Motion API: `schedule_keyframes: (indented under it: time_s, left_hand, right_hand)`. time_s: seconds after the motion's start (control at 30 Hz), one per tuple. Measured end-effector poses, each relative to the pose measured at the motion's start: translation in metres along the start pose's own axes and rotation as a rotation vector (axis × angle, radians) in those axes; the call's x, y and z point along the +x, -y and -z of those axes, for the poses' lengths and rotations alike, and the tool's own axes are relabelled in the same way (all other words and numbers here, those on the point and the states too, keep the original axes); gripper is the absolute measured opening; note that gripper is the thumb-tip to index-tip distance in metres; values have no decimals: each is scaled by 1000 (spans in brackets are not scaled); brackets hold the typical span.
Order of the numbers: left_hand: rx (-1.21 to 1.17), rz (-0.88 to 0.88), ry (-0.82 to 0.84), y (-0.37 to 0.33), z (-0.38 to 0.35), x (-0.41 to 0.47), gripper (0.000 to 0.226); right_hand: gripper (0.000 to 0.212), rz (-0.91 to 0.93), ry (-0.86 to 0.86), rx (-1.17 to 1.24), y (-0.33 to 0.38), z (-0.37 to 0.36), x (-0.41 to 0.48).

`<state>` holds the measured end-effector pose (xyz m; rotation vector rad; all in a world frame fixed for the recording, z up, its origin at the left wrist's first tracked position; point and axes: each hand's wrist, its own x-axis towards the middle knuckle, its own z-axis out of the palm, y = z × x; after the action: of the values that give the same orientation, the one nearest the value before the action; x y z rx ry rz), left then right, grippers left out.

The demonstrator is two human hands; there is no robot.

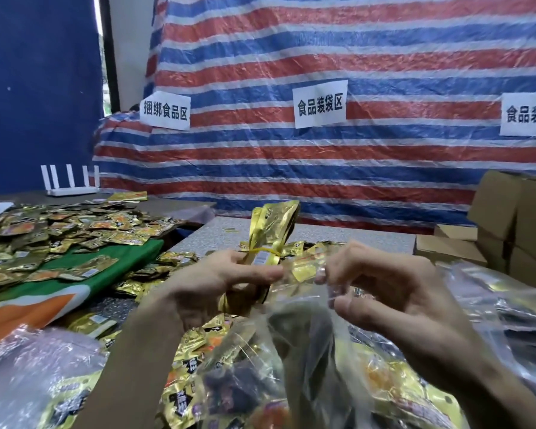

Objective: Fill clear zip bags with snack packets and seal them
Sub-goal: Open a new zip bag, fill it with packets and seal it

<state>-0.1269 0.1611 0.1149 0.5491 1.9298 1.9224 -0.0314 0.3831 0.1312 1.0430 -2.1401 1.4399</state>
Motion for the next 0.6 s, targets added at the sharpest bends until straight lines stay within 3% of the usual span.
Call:
schedule_keyframes:
  time_s: [0.17,0.37,0.53,0.6]
  left_hand:
    - [28,-122,-124,-10,-7,-13,39]
    - [-40,-379,-323,-11,-14,-17,76]
    - [-42,-410,-318,-12,-39,-17,57]
    - [-56,-397,-350,-11,-46,-16,38]
  right_hand:
    - [3,-14,-19,-51,5,0,-1]
    - [1,-50,-40,-65,5,-5,2]
    - [3,-4,-22,-99,8,-7,1]
    - [3,8,-9,-127,10,-8,0]
